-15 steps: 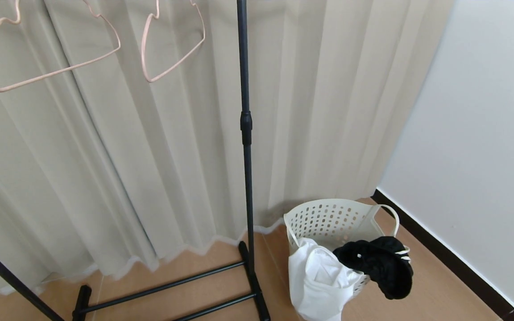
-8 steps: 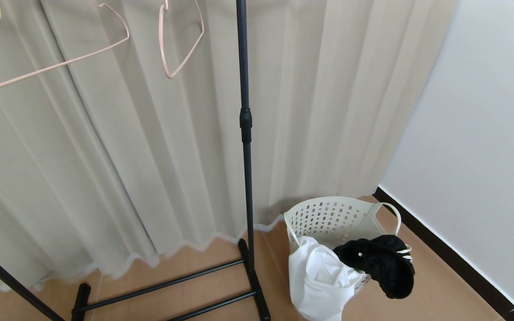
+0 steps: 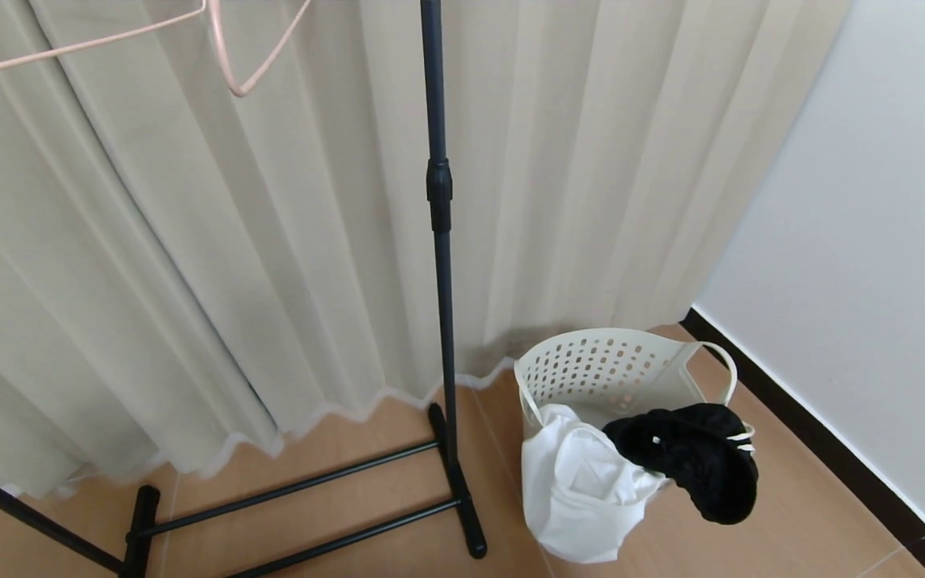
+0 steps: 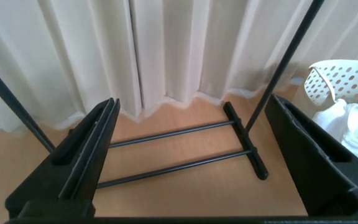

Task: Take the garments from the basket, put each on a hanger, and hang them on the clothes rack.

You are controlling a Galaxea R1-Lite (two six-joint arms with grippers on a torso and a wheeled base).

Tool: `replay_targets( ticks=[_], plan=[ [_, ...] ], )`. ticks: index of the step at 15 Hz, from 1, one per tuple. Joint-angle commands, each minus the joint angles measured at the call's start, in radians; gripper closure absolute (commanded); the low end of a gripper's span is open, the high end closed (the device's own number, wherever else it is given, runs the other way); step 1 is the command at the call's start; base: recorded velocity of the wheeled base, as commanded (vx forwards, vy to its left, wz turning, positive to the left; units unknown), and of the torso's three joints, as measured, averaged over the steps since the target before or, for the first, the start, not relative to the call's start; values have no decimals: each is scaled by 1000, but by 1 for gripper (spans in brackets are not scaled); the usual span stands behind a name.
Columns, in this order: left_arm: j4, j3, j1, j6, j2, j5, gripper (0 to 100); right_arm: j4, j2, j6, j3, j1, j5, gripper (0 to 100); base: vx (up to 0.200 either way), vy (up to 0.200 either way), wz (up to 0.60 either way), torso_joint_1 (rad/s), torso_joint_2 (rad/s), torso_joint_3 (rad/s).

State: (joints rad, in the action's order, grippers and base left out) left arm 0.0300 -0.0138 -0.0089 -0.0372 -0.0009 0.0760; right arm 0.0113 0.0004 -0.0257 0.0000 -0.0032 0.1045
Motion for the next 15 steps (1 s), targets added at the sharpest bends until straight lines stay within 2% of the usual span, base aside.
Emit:
replay_targets(
  ticks=[1, 15],
  plan=[
    [1, 0, 0, 0, 1, 1, 0, 1, 0, 0, 0, 0, 1, 0, 0, 0, 0, 7, 7, -193],
    [1, 0, 0, 2, 1, 1, 0, 1, 0, -19, 0, 0, 4, 0, 0, 0, 0, 4, 2, -199]
  ],
)
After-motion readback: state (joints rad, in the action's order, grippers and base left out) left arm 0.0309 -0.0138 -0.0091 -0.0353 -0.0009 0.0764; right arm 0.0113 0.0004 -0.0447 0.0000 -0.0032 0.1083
